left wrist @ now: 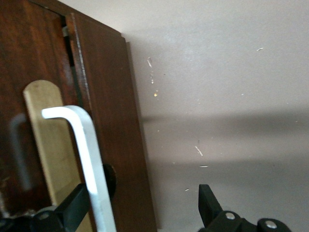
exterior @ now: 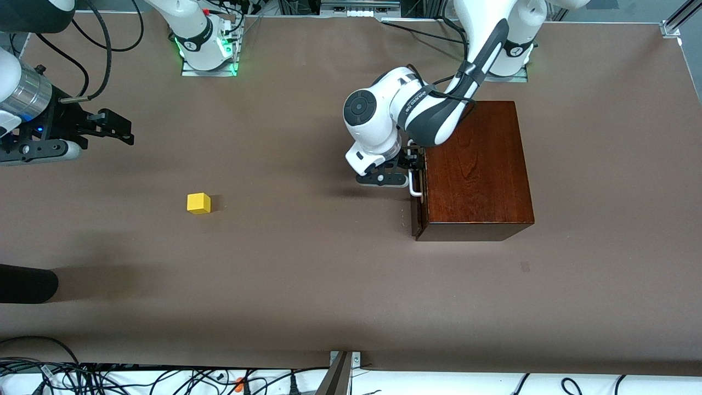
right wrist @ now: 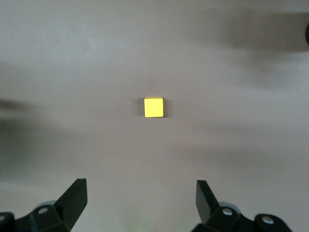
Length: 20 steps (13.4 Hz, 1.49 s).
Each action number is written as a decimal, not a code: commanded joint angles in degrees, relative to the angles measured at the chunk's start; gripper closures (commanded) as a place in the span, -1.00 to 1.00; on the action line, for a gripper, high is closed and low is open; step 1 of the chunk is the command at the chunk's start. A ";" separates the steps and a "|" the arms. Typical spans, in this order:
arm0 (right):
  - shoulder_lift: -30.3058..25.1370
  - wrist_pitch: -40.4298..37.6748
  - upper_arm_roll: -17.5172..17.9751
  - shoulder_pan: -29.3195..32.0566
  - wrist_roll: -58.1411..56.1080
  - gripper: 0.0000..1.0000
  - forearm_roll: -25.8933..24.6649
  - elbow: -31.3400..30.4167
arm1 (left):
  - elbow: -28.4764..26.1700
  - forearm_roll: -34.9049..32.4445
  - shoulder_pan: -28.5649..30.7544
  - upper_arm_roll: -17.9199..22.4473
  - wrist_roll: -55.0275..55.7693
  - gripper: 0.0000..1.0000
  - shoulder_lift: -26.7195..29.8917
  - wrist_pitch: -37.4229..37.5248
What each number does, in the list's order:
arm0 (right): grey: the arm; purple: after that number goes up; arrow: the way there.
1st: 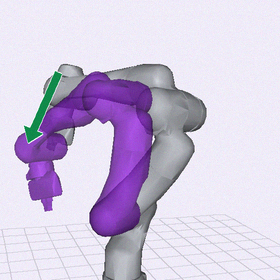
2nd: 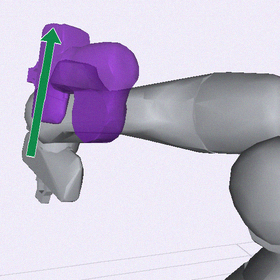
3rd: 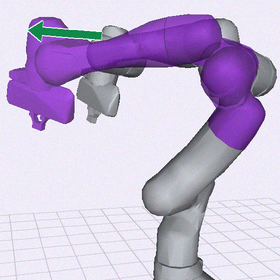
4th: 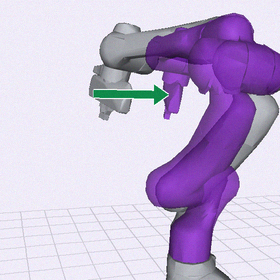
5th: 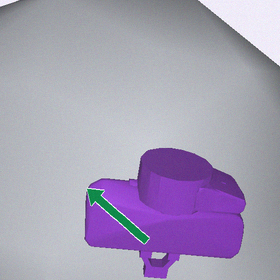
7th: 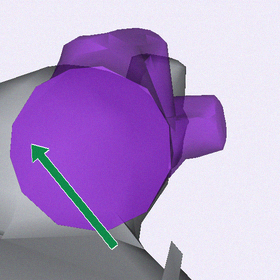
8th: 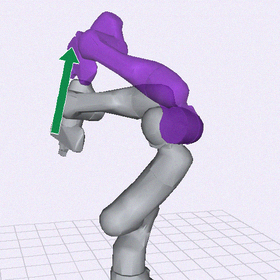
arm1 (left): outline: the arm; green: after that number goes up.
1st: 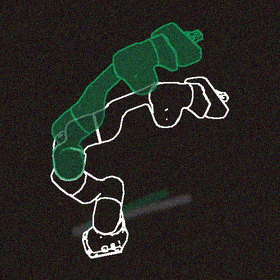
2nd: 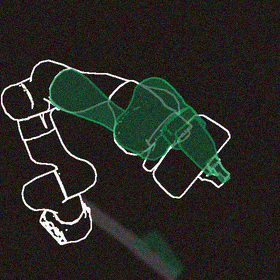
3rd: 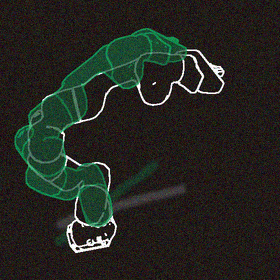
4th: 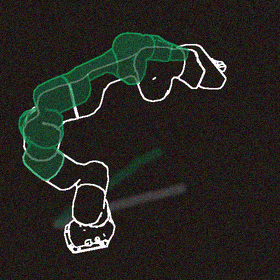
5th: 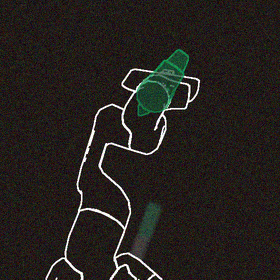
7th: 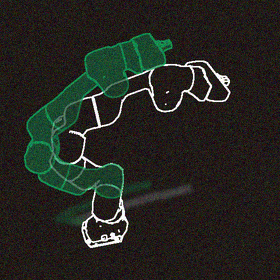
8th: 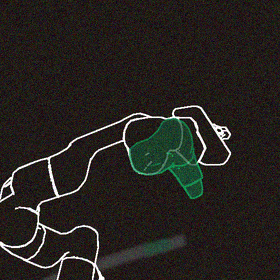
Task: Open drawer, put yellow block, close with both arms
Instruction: 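Pull the drawer open with the left gripper while the right gripper reaches out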
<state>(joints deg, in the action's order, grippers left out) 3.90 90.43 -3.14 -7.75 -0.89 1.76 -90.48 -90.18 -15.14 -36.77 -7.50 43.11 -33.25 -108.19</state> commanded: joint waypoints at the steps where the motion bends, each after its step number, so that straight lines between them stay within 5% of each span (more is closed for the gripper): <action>1: 0.49 -1.13 0.15 0.37 -0.25 -1.00 0.17 1.45 | 0.79 0.36 -0.84 0.03 0.92 -1.00 -0.67 -0.88; 5: 0.49 -1.13 0.15 0.37 -0.25 -1.00 0.17 1.45 | 2.55 10.02 -1.11 0.03 0.92 -1.00 -1.55 -7.37; 16: 0.49 -1.13 0.07 0.45 -0.34 -1.00 0.08 1.45 | 11.60 11.62 -4.54 0.03 2.24 -1.00 -6.83 -10.20; 20: 1.19 0.01 0.07 1.06 0.18 -1.00 -0.36 1.71 | 12.13 10.74 -4.45 0.47 1.37 -1.00 -5.78 -5.22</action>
<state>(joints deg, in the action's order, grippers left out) 3.97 90.71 -3.26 -7.67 -0.87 1.76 -90.48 -81.49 -5.30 -40.74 -7.46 45.22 -37.92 -116.84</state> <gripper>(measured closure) 0.000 0.000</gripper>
